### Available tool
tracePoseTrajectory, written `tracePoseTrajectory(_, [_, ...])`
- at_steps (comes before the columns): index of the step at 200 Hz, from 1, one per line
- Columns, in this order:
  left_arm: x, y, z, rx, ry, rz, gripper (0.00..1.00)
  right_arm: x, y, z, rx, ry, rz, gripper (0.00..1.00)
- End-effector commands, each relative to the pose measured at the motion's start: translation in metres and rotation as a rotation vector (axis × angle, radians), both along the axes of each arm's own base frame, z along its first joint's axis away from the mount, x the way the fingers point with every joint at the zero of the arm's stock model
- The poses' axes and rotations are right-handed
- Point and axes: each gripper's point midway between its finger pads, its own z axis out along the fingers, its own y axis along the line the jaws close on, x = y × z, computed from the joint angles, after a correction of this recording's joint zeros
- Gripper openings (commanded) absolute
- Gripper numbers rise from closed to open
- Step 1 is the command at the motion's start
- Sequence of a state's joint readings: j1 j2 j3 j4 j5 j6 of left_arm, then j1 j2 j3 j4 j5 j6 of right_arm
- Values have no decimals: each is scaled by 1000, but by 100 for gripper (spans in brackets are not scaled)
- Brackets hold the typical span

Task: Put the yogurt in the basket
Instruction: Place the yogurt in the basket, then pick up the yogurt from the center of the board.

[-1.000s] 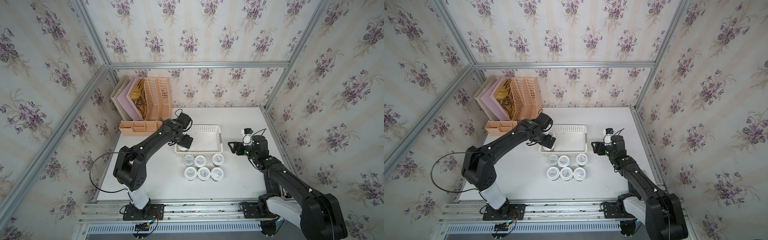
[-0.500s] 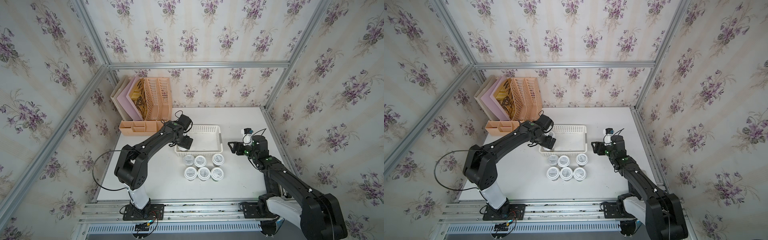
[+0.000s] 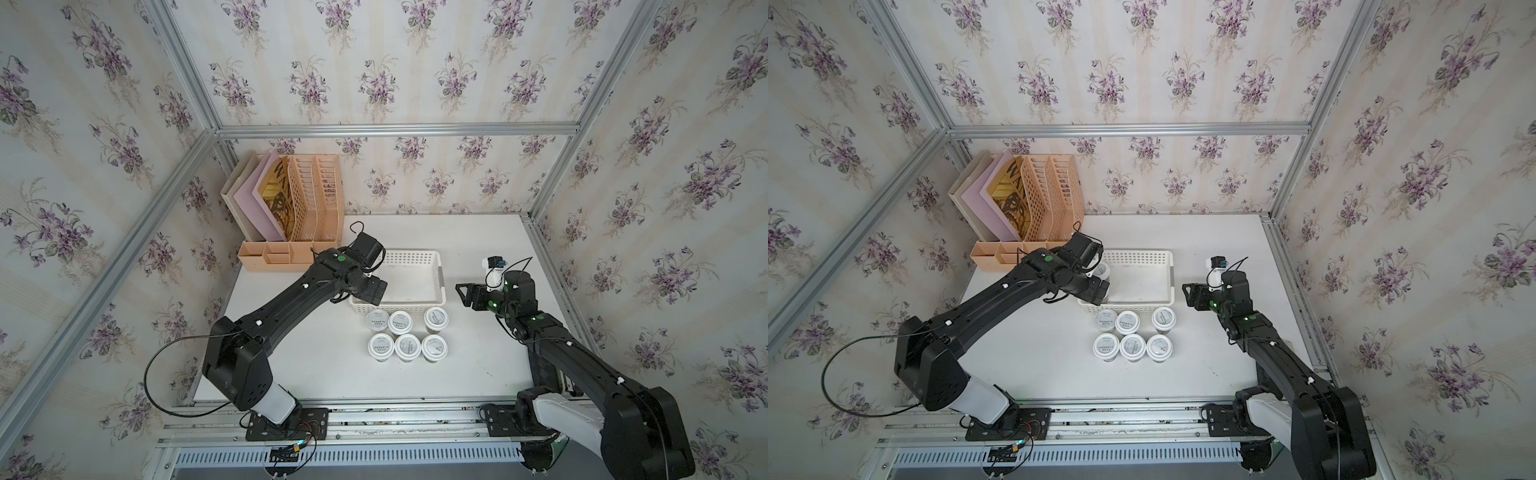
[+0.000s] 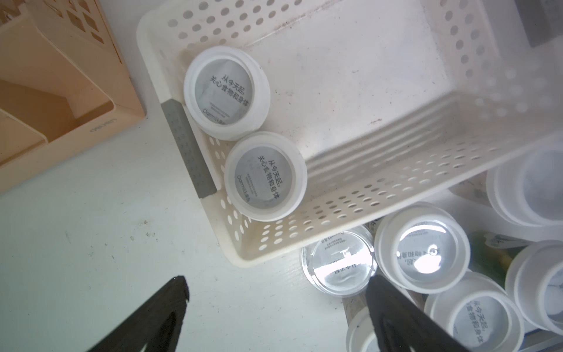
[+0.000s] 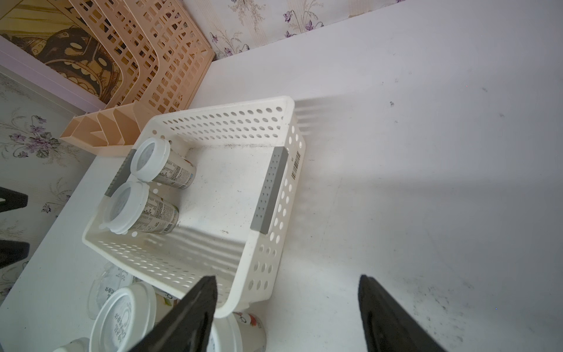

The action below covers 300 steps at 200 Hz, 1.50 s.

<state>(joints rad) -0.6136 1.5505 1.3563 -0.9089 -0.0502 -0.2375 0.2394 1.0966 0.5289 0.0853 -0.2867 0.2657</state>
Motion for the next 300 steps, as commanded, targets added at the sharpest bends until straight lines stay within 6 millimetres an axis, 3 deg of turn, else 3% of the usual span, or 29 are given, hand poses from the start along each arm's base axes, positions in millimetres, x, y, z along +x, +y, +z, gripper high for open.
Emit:
tracePoseTrajectory(1, [-20,-1,-5,14,40,1,93,4,1,8,8,-26,-1,78])
tracePoseTrajectory(50, [-37,-9,-14,11,64,-16,85,3,1,9,7,-30,-2,78])
tracePoseTrajectory(125, [-46,-28,-42,3,119,-38,83,3,2,9,7,-27,0,78])
tracePoseTrajectory(300, [-46,-32,-70,28,148,-37,81,3,2,8,6,-26,-1,78])
